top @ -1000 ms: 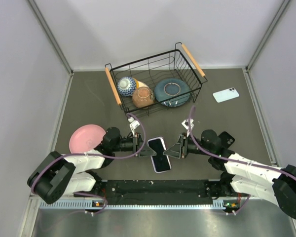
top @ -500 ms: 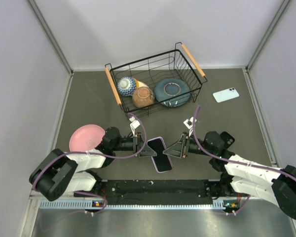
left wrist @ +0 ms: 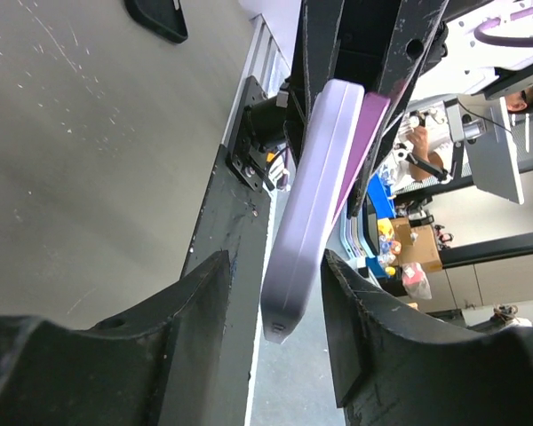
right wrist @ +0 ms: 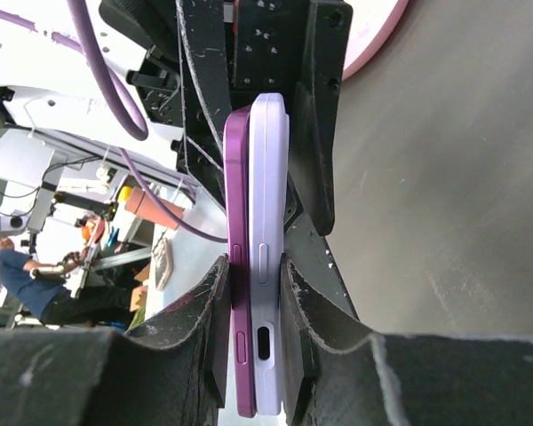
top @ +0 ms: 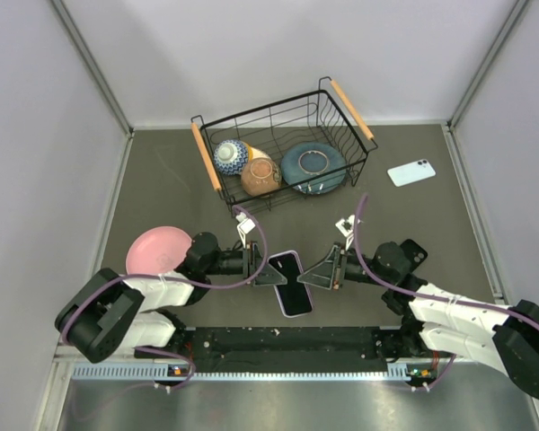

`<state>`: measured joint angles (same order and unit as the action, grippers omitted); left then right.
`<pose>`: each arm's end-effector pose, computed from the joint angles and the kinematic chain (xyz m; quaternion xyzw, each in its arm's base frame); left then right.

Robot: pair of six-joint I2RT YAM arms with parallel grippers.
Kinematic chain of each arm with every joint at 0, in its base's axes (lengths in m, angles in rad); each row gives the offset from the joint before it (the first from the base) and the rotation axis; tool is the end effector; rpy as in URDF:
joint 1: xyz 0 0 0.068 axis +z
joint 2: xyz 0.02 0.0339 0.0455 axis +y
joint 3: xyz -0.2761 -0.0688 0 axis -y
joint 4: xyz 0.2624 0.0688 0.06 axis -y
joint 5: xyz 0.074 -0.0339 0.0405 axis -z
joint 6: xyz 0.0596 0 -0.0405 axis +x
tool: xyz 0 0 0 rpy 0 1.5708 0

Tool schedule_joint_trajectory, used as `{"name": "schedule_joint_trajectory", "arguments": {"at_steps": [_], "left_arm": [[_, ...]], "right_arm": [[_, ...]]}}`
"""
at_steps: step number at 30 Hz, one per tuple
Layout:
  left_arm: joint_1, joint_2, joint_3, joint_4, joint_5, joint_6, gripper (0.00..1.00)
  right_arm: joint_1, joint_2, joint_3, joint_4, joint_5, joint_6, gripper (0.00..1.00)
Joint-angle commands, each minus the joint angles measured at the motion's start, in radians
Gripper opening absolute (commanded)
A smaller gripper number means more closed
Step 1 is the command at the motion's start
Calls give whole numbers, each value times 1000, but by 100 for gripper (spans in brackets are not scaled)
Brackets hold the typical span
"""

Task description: Put the phone into the phone case

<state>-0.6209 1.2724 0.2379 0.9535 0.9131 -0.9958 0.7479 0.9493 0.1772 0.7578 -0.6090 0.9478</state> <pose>0.1633 -0.1748 0.1736 0.1707 0.7040 -0.6639 0.1859 0.1322 0.1692 0.1961 -0.1416 0.6970 0.6435 0.2830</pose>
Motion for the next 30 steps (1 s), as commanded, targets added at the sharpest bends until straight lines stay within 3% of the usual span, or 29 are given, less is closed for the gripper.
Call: {"name": "schedule_joint_trajectory", "arguments": {"at_steps": [1, 2, 5, 10, 12, 17, 23, 30], "left_arm": [[-2, 8, -6, 88, -31, -14, 47], [-2, 10, -6, 90, -37, -14, 44], [-2, 19, -6, 88, -39, -9, 39], [-3, 54, -3, 126, -34, -18, 39], [-2, 65, -5, 158, -28, -36, 38], [-3, 62, -3, 172, -28, -53, 36], [-8, 54, 3, 157, -28, -52, 41], [-10, 54, 15, 133, -34, -49, 52]], "right_arm": [[7, -12, 59, 43, 12, 23, 7], [7, -12, 59, 49, 6, 28, 23], [7, -17, 45, 124, -18, 60, 35], [7, -14, -7, 333, -49, 137, 40], [5, -7, -5, 338, -51, 149, 40], [5, 23, -4, 330, -55, 134, 32], [7, 57, 5, 330, -48, 134, 0], [8, 45, 38, 175, -8, 85, 0]]}}
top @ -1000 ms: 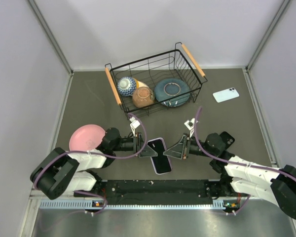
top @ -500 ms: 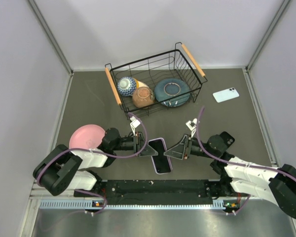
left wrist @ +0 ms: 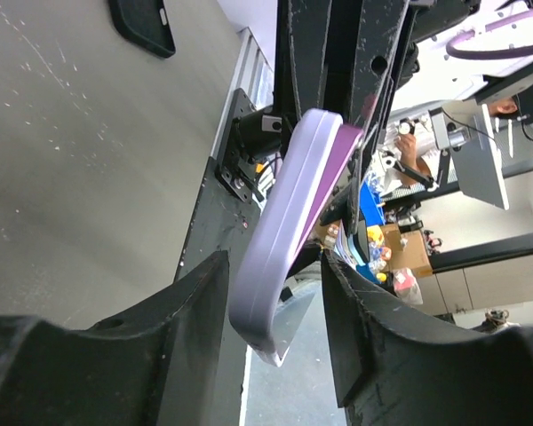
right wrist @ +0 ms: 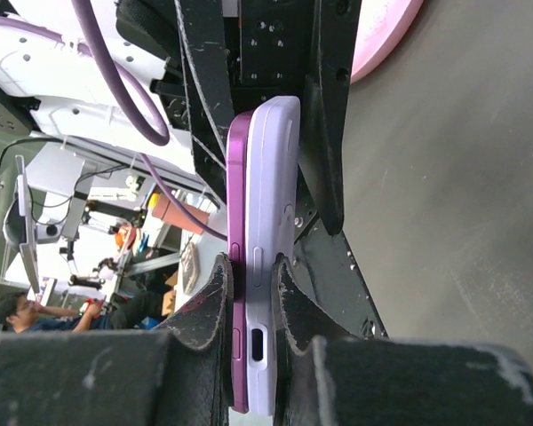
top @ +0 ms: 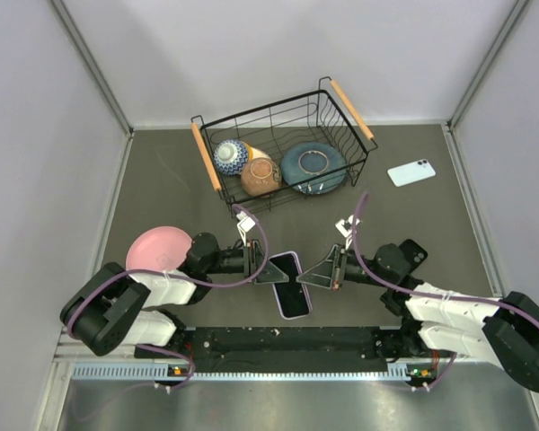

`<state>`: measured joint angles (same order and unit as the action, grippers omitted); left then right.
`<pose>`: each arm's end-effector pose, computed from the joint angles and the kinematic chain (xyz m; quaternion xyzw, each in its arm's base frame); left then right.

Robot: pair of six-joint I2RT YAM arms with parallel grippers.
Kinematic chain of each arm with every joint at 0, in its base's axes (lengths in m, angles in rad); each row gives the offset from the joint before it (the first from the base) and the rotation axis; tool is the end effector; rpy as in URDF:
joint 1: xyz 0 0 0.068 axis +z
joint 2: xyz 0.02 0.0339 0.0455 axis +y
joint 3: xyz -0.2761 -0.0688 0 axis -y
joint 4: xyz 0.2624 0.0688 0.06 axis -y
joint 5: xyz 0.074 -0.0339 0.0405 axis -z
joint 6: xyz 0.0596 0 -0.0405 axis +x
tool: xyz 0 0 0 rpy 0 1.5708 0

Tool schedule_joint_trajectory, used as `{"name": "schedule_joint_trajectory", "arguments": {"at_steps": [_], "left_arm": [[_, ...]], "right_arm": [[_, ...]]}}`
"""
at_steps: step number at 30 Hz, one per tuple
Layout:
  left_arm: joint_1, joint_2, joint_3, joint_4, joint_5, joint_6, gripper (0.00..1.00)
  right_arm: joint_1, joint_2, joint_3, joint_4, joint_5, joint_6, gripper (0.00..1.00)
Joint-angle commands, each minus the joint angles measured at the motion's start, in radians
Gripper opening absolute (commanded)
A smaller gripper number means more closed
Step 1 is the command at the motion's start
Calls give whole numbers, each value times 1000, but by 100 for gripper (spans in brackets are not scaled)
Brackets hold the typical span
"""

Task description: Put the phone into the phone case

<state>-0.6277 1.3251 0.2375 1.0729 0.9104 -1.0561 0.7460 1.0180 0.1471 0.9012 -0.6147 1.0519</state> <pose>0.1653 -0.1781 0.1752 0.1655 0.6907 -0.6788 0.1863 0.1328 0.1695 0.1901 -0.1135 0.6890 0.6666 0.2609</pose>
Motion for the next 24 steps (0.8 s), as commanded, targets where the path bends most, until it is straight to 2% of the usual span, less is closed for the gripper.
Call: {"name": "schedule_joint_trajectory", "arguments": {"at_steps": [1, 3, 6, 7, 10, 11, 15, 19, 24], "left_arm": [[-6, 0, 16, 10, -31, 11, 53], [-6, -6, 14, 4, -31, 13, 53], [-7, -17, 10, 2, -36, 21, 35], [-7, -18, 8, 4, -38, 24, 29], [-7, -17, 11, 4, -36, 25, 27], [-9, -15, 14, 7, -35, 24, 27], [-9, -10, 23, 13, -34, 19, 28], [-10, -7, 22, 13, -34, 21, 31], [-9, -9, 20, 1, -25, 36, 34]], "right_arm": [[9, -30, 68, 19, 12, -26, 0], [7, -56, 69, -37, 41, -33, 0], [6, -79, 69, -39, 17, -35, 1], [9, -79, 69, -16, -2, -23, 20], [7, -76, 65, 76, -52, 23, 36], [9, -76, 59, 96, -60, 33, 37], [9, -68, 46, 152, -66, 57, 38], [7, -49, 14, 315, -68, 115, 38], [7, 14, -4, 421, -83, 161, 36]]}}
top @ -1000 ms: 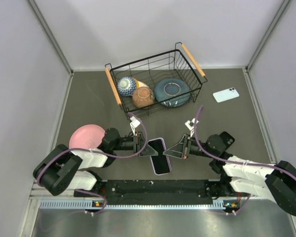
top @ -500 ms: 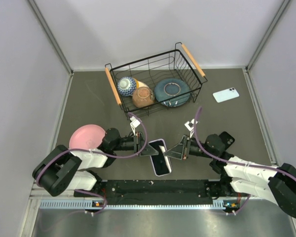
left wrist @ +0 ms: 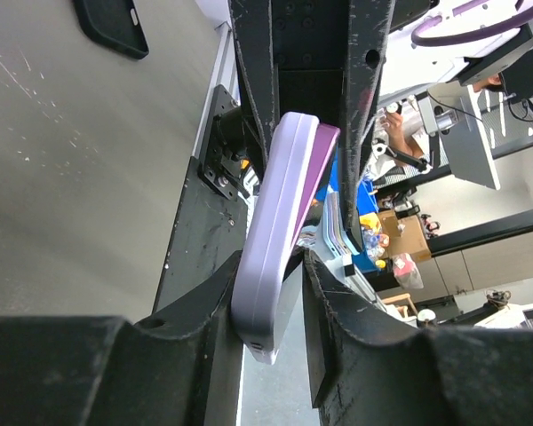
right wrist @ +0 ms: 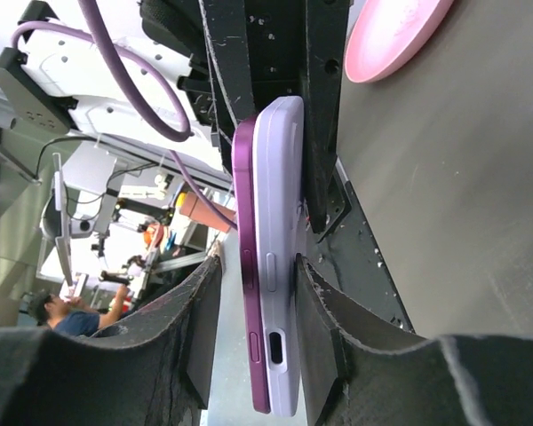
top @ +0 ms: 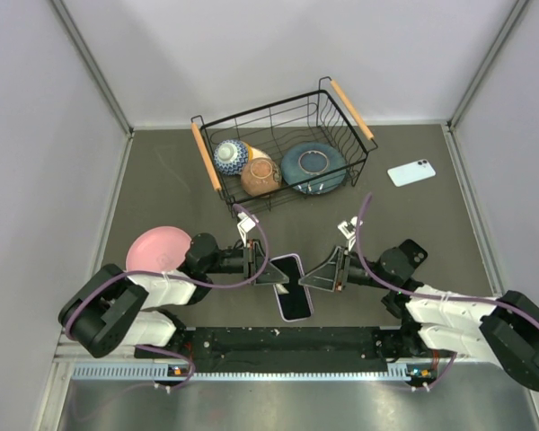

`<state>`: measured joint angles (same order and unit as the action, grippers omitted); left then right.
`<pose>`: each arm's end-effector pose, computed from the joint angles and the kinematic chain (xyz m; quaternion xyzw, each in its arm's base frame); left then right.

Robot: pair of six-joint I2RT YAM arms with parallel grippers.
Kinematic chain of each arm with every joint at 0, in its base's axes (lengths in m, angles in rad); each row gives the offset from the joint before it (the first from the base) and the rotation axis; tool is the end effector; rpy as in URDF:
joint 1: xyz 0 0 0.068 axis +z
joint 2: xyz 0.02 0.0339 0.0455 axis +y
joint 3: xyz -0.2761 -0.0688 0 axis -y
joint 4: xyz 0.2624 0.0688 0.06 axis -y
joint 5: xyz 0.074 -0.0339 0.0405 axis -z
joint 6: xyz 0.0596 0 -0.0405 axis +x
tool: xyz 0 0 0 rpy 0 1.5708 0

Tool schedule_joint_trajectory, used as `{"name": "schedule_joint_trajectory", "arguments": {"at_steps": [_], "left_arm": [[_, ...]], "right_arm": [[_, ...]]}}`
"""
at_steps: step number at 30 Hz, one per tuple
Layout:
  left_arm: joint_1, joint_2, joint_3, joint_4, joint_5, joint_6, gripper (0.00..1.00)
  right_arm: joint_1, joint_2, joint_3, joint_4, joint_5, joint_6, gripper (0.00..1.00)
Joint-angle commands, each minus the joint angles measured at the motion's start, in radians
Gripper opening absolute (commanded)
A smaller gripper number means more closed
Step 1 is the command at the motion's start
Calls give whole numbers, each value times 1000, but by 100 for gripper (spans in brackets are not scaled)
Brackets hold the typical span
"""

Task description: Put the phone into the phone case

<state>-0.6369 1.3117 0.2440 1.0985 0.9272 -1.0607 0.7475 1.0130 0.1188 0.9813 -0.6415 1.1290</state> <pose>0.1630 -0.1799 0.1828 0.1829 0.6762 -0.6876 0.1908 0.1270 0.1664 0.1913 -0.1066 0.6736 0.6902 0.2418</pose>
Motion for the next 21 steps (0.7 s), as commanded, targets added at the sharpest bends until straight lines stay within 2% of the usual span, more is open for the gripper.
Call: {"name": "schedule_joint_trajectory", "arguments": {"at_steps": [1, 5, 6, 8, 12, 15, 16, 17, 18, 20, 21], "left_arm": [[-1, 3, 15, -28, -42, 42, 35], [-1, -6, 15, -34, -44, 42, 40], [-3, -9, 15, -40, -45, 44, 40], [-3, -12, 18, -43, -44, 42, 41], [-4, -22, 17, -55, -48, 39, 42], [-6, -29, 17, -80, -67, 39, 32], [-7, -28, 18, -91, -73, 38, 21], [-7, -25, 26, -101, -70, 41, 16], [-12, -19, 31, -110, -67, 51, 12], [-14, -19, 38, -144, -67, 62, 4], [-17, -23, 37, -155, -71, 67, 1]], "right_arm": [[6, 30, 25, 356, -61, 100, 33], [6, 85, 27, 427, -75, 117, 20], [7, 99, 28, 431, -73, 118, 10], [6, 107, 33, 425, -70, 114, 0], [7, 99, 38, 335, -50, 80, 0], [7, 75, 42, 201, -20, 42, 0], [7, 50, 51, 162, -14, 29, 6], [6, 38, 56, 128, -6, 19, 14], [7, 23, 64, 62, -3, -10, 26], [7, -23, 77, -30, 18, -43, 31], [6, -39, 94, -76, 28, -78, 29]]}}
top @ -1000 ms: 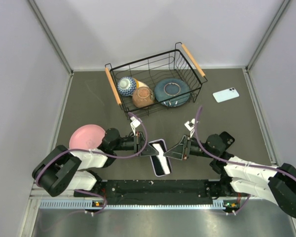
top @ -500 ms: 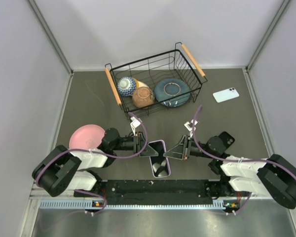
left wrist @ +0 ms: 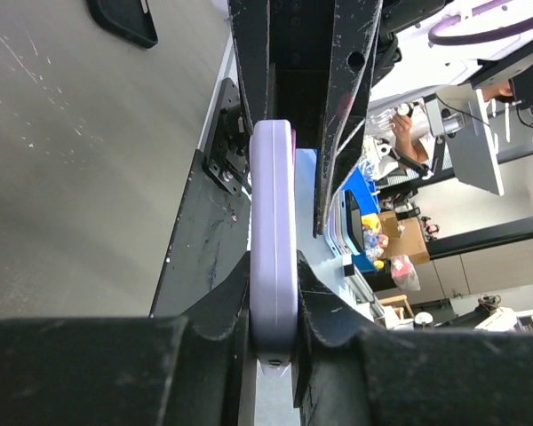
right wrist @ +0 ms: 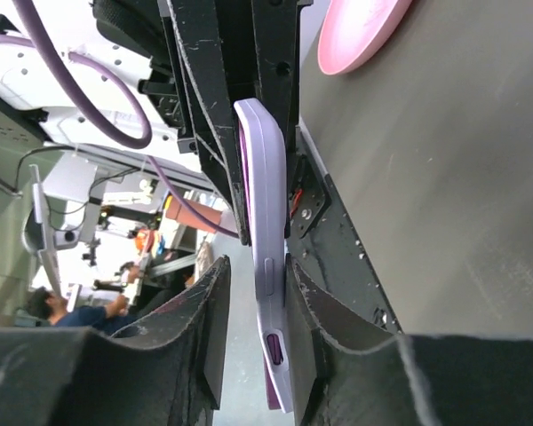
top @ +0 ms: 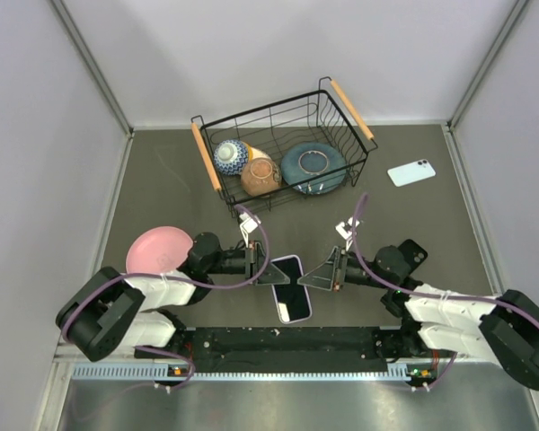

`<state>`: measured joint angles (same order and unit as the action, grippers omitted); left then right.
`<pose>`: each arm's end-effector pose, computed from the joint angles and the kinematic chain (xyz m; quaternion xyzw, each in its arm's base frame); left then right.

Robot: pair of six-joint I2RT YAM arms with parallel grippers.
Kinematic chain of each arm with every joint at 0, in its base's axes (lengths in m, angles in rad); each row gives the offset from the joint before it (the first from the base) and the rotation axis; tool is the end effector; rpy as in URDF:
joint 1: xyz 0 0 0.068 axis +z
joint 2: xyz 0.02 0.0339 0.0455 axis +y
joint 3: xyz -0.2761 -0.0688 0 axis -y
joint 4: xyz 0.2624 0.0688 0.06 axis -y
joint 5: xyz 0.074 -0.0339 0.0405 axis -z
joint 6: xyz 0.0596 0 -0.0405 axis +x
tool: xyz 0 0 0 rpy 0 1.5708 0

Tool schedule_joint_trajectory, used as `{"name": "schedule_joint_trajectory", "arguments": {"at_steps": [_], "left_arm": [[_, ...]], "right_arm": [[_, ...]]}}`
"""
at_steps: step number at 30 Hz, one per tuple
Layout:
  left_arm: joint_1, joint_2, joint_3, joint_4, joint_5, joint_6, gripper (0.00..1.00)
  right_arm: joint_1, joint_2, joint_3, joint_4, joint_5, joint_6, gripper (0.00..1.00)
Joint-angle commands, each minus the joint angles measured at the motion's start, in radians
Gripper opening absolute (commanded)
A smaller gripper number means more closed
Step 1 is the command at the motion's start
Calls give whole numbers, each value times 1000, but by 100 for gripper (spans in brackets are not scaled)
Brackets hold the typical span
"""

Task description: Put the phone into the phone case

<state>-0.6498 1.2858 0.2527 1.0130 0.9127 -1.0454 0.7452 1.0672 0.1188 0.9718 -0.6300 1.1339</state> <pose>0.1615 -0.1820 0.1816 0.1765 0.6892 -0.6793 0.1799 0.1310 0.1686 0.1800 -0.0891 0.6947 0.6768 0.2266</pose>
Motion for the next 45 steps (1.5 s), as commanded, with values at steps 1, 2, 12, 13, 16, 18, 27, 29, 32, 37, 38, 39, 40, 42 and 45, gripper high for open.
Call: {"name": "schedule_joint_trajectory", "arguments": {"at_steps": [1, 2, 12, 13, 16, 18, 27, 29, 32, 37, 38, 39, 40, 42, 45], "left_arm": [[-4, -2, 26, -74, -63, 53, 0], [-7, -8, 23, -82, -61, 56, 0], [-10, -150, 33, -241, -41, 142, 0], [-10, -157, 40, -251, -37, 148, 0], [-10, -161, 56, -275, -20, 168, 0], [-10, -152, 59, -271, -11, 163, 0], [-11, -148, 59, -223, 11, 150, 0], [-13, -148, 57, -218, 3, 148, 0], [-13, -154, 75, -296, -72, 172, 0], [-13, -128, 192, -715, -253, 309, 0], [-13, -126, 194, -729, -271, 315, 0], [-13, -131, 194, -732, -287, 321, 0], [-14, -131, 192, -729, -287, 318, 0], [-13, -138, 189, -716, -279, 302, 0], [-13, -166, 181, -676, -261, 263, 0]], "right_arm": [[8, -125, 100, -132, 26, -97, 23], [8, -137, 105, -152, 33, -109, 18], [8, -202, 208, -397, 61, -244, 39], [8, -200, 214, -398, 59, -244, 43], [8, -190, 234, -407, 67, -263, 52], [10, -165, 258, -432, 72, -285, 52], [8, -52, 309, -386, 24, -333, 46], [10, -26, 314, -361, 13, -333, 37], [9, -15, 338, -364, -5, -338, 23], [8, -42, 393, -510, 47, -368, 0], [9, -44, 404, -536, 74, -376, 0], [8, -41, 424, -574, 79, -378, 0], [8, -38, 432, -588, 82, -376, 0], [8, -33, 452, -623, 85, -375, 0], [9, -47, 434, -630, 69, -373, 30]]}}
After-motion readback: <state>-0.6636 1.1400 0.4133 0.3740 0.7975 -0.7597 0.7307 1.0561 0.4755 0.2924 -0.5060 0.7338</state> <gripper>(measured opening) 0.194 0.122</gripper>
